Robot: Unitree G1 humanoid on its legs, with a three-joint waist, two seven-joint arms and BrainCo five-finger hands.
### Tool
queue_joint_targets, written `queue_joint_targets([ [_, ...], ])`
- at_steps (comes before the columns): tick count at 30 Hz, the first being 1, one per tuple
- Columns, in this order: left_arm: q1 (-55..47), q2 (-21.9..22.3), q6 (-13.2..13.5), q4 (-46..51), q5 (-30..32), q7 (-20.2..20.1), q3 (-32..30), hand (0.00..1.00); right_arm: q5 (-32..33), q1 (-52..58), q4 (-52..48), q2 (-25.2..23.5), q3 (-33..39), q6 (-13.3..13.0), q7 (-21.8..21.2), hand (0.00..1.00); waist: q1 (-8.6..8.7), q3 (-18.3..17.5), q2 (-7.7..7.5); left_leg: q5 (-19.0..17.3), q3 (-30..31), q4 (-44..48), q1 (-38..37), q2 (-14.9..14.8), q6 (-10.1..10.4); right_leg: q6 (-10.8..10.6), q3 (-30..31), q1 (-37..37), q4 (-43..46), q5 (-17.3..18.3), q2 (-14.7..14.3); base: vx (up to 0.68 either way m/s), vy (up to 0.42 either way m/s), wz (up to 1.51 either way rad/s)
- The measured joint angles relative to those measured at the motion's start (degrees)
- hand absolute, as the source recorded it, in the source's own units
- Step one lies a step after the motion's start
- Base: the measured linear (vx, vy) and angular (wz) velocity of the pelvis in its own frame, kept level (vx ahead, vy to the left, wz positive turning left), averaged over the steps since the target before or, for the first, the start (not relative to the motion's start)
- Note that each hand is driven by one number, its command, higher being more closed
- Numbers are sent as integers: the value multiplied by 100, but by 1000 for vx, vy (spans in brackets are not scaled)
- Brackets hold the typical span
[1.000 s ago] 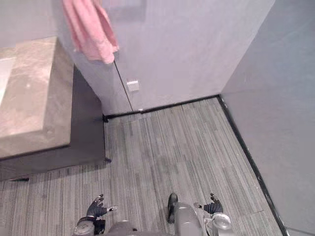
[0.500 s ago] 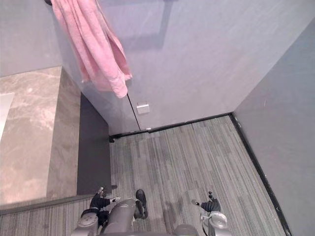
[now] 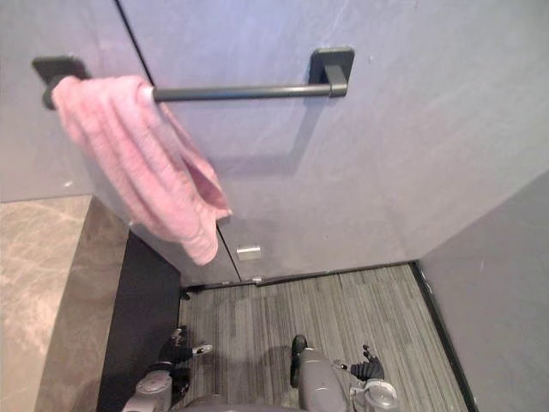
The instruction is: Organize washtable
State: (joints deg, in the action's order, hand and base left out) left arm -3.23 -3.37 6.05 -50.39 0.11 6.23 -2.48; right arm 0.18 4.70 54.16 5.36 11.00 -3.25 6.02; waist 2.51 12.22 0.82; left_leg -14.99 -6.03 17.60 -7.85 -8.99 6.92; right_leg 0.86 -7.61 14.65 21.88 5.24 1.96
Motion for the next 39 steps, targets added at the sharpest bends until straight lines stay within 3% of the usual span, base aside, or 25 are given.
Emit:
queue_joint_targets([
  [2,47,175,-6,42,-9,-7,-112,0,55,124,-138,-32,11,5,20,0,-30,21,24,226,69,1429,663,-264,197,86,-278,-392,-256,118,-35,291,-224,72],
  [4,-42,269,-9,148,-61,-4,-222,0,181,255,-384,-119,-8,-9,36,0,-197,32,-8,151,-339,2701,1108,-703,153,188,-409,-1091,-627,186,-133,292,-160,28],
  [5,-71,284,-8,172,-61,-4,-222,0,208,253,-427,-143,-1,-30,39,0,-213,33,-25,136,-469,2730,1161,-747,127,190,-421,-1242,-712,187,-130,168,-63,5],
  [6,-76,314,-8,182,-62,-3,-220,0,254,237,-493,-163,7,-35,44,0,-242,42,-78,75,-670,2584,1261,-780,23,188,-431,-1385,-852,186,-117,146,-20,2],
  [8,-69,321,-7,183,-67,-1,-219,0,275,200,-522,-180,33,-45,39,0,-339,4,-21,91,-825,1604,1363,-672,-30,136,-389,-1450,-942,192,-70,117,36,-6],
  [9,-66,321,-4,181,-71,3,-217,0,273,196,-504,-154,39,-43,41,0,-348,-26,29,208,-801,1031,1342,-567,-82,76,-370,-1458,-969,194,-76,102,118,-10],
  [10,-126,294,-8,98,-113,9,-213,0,268,172,-411,-183,53,-26,51,0,-339,-125,177,638,-657,108,1219,-381,-99,-65,-297,-1455,-1012,212,-93,121,133,-6],
  [13,-144,180,-10,13,-172,9,-210,0,251,261,-310,-274,52,-14,42,0,-343,-171,-64,863,-767,-533,885,-24,-229,-255,-250,-1648,-1295,112,119,165,101,5],
  [17,-214,21,-17,-142,-170,4,-189,0,236,235,-125,-272,55,-20,42,0,-338,-242,-171,980,-847,-981,567,240,-321,-362,-176,-1853,-1548,46,267,84,87,-3],
  [26,-240,-44,-11,-192,-170,7,-146,0,192,187,52,-215,99,-42,32,0,-338,-258,-166,1307,-795,-1601,244,341,-318,-316,-183,-1946,-1629,2,259,-4,-2,1],
  [31,-517,-45,11,1077,-192,25,-144,0,173,251,64,-125,93,-42,32,0,-325,-261,-167,1521,-637,-1901,188,407,-363,-349,-244,-1943,-1714,-122,274,-104,3,9],
  [34,-706,-73,132,2280,-253,29,-143,0,134,322,47,-77,-34,-43,18,0,-327,-277,-167,1623,-492,-2069,168,478,-377,-375,-323,-1910,-1735,-122,322,-97,22,19],
  [39,-923,-145,301,3484,-297,71,-147,0,107,399,-170,-39,-34,-52,3,0,-328,-430,-92,1656,-336,-2176,204,554,-373,-410,-311,-1885,-1799,-100,347,-36,22,7],
])
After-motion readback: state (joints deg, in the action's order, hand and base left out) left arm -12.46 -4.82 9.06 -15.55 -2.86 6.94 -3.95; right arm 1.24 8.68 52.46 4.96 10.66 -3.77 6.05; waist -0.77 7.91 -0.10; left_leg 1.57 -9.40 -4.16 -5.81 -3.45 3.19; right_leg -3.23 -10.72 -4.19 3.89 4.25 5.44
